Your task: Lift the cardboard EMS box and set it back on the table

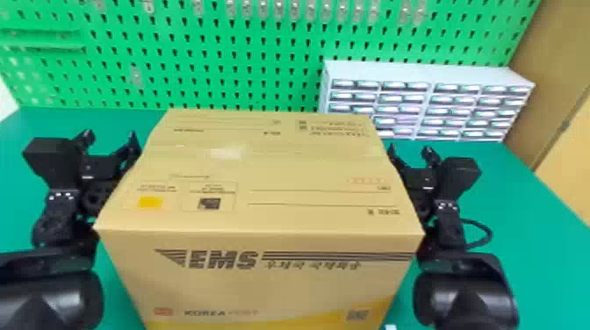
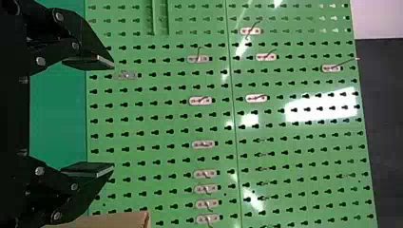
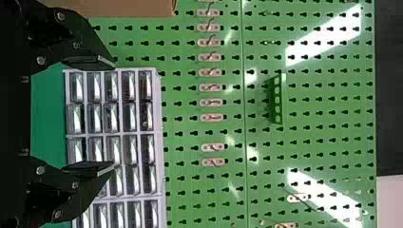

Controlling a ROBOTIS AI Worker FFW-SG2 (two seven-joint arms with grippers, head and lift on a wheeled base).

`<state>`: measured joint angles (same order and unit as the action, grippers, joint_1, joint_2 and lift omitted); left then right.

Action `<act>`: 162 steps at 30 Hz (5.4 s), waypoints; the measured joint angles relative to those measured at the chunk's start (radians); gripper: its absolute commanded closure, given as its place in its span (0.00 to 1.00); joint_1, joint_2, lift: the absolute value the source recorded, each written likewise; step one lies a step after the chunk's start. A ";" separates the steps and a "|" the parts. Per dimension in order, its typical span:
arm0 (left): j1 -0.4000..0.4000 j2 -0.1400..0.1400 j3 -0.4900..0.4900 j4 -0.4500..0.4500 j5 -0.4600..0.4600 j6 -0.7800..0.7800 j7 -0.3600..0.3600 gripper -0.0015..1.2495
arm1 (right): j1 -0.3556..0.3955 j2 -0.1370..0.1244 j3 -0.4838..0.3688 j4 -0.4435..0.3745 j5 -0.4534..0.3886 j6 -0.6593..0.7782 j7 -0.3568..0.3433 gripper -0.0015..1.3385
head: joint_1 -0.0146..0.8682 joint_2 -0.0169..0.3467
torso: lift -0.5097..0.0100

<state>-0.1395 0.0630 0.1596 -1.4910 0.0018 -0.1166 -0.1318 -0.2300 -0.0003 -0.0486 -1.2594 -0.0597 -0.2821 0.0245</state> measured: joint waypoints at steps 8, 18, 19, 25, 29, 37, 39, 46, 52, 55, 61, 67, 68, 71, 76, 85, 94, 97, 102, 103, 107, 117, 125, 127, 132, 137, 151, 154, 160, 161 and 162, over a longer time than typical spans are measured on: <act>0.001 0.000 -0.035 0.000 0.013 0.000 -0.001 0.39 | -0.001 0.000 -0.003 0.000 0.001 0.000 0.000 0.38 | 0.78 0.01 | 0.80; 0.003 0.000 -0.056 0.000 0.022 0.000 -0.005 0.39 | 0.000 0.000 -0.005 0.000 0.001 0.000 0.000 0.38 | 0.78 0.01 | 0.80; 0.003 0.000 -0.057 0.000 0.023 0.000 -0.005 0.39 | 0.000 0.000 -0.006 0.000 0.001 0.001 0.000 0.38 | 0.78 0.01 | 0.80; 0.003 0.000 -0.058 -0.001 0.027 0.000 -0.005 0.39 | 0.000 0.000 -0.010 0.000 0.002 0.002 0.000 0.38 | 0.78 0.01 | 0.80; 0.002 0.000 -0.058 -0.002 0.030 0.000 -0.005 0.39 | -0.002 0.000 -0.011 0.000 0.003 0.004 0.000 0.38 | 0.78 0.01 | 0.80; -0.006 0.000 -0.052 -0.017 0.034 0.001 -0.010 0.39 | -0.003 0.000 -0.007 -0.028 -0.001 0.039 0.000 0.38 | 0.78 0.01 | 0.80; -0.011 0.000 -0.044 -0.026 0.035 0.004 -0.011 0.39 | -0.005 -0.004 0.001 -0.062 0.000 0.076 0.000 0.38 | 0.78 0.01 | 0.80; -0.030 0.000 -0.030 -0.054 0.050 0.015 -0.011 0.39 | -0.027 -0.022 0.032 -0.187 0.031 0.199 0.000 0.38 | 0.78 0.01 | 0.80; -0.045 0.000 -0.027 -0.077 0.053 0.022 -0.011 0.39 | -0.036 -0.008 0.037 -0.262 0.075 0.255 0.000 0.38 | 0.78 0.01 | 0.80; -0.050 0.000 -0.025 -0.083 0.053 0.024 -0.011 0.39 | -0.038 -0.002 0.037 -0.279 0.088 0.263 0.000 0.38 | 0.78 0.01 | 0.80; -0.051 0.000 -0.023 -0.090 0.053 0.025 -0.010 0.39 | -0.036 -0.002 0.039 -0.289 0.092 0.268 0.000 0.38 | 0.78 0.01 | 0.80; -0.051 0.000 -0.023 -0.093 0.053 0.025 -0.009 0.39 | -0.034 -0.002 0.037 -0.290 0.092 0.269 0.000 0.38 | 0.78 0.01 | 0.80; -0.051 0.000 -0.023 -0.093 0.053 0.025 -0.009 0.39 | -0.034 -0.002 0.036 -0.290 0.092 0.270 0.000 0.38 | 0.78 0.01 | 0.80; -0.051 0.000 -0.023 -0.093 0.053 0.025 -0.009 0.39 | -0.034 -0.002 0.035 -0.290 0.092 0.270 0.000 0.38 | 0.78 0.01 | 0.80; -0.051 0.000 -0.023 -0.094 0.054 0.025 -0.009 0.39 | -0.034 -0.003 0.033 -0.291 0.092 0.270 0.000 0.38 | 0.78 0.01 | 0.80; -0.049 0.000 -0.022 -0.095 0.056 0.025 -0.009 0.39 | -0.034 -0.002 0.033 -0.291 0.092 0.270 0.000 0.38 | 0.78 0.01 | 0.80; -0.049 0.000 -0.022 -0.095 0.056 0.025 -0.009 0.39 | -0.034 -0.002 0.031 -0.294 0.092 0.270 0.000 0.38 | 0.78 0.01 | 0.80; -0.049 0.000 -0.022 -0.095 0.055 0.025 -0.009 0.39 | -0.034 -0.001 0.030 -0.295 0.092 0.270 0.000 0.38 | 0.78 0.01 | 0.80; -0.049 0.000 -0.022 -0.095 0.055 0.025 -0.008 0.39 | -0.034 -0.001 0.030 -0.296 0.089 0.270 0.000 0.38 | 0.78 0.01 | 0.80; -0.049 0.000 -0.022 -0.095 0.055 0.025 -0.008 0.39 | -0.034 0.000 0.030 -0.296 0.088 0.270 0.000 0.38 | 0.78 0.01 | 0.80; -0.050 0.000 -0.023 -0.095 0.055 0.025 -0.008 0.39 | -0.035 0.000 0.030 -0.296 0.087 0.270 0.000 0.38 | 0.78 0.01 | 0.80; -0.050 0.000 -0.023 -0.095 0.055 0.025 -0.004 0.39 | -0.034 0.000 0.029 -0.299 0.081 0.272 0.000 0.38 | 0.78 0.01 | 0.80; -0.049 0.000 -0.021 -0.095 0.053 0.026 -0.001 0.39 | -0.027 0.000 0.016 -0.299 0.087 0.281 0.000 0.38 | 0.78 0.01 | 0.80; -0.043 0.000 -0.018 -0.095 0.053 0.029 0.000 0.39 | -0.021 0.000 0.010 -0.297 0.087 0.282 0.000 0.38 | 0.78 0.01 | 0.80; -0.027 0.000 -0.014 -0.093 0.050 0.041 0.002 0.39 | -0.004 0.000 0.000 -0.288 0.087 0.286 0.000 0.38 | 0.78 0.01 | 0.80; -0.011 0.000 -0.011 -0.090 0.045 0.050 0.002 0.39 | 0.013 -0.002 -0.003 -0.277 0.084 0.292 0.000 0.38 | 0.78 0.01 | 0.80; 0.021 0.000 -0.012 -0.047 0.044 0.052 0.000 0.39 | 0.043 -0.013 -0.001 -0.221 0.065 0.301 0.000 0.38 | 0.78 0.01 | 0.80; 0.026 0.000 -0.007 -0.034 0.044 0.049 0.000 0.39 | 0.050 -0.016 -0.001 -0.202 0.059 0.293 0.001 0.38 | 0.78 0.01 | 0.80; 0.029 0.000 0.007 0.000 0.051 0.006 0.000 0.39 | 0.063 -0.035 0.009 -0.164 0.026 0.258 0.002 0.38 | 0.78 0.01 | 0.80; 0.029 0.000 0.009 0.005 0.053 -0.002 0.000 0.39 | 0.065 -0.038 0.011 -0.160 0.020 0.253 0.002 0.38 | 0.78 0.01 | 0.80; 0.029 0.000 0.011 0.008 0.054 -0.007 -0.001 0.39 | 0.066 -0.040 0.011 -0.158 0.017 0.250 0.002 0.38 | 0.78 0.01 | 0.80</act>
<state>-0.1101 0.0627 0.1705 -1.4830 0.0559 -0.1232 -0.1327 -0.1638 -0.0398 -0.0373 -1.4178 -0.0423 -0.0326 0.0261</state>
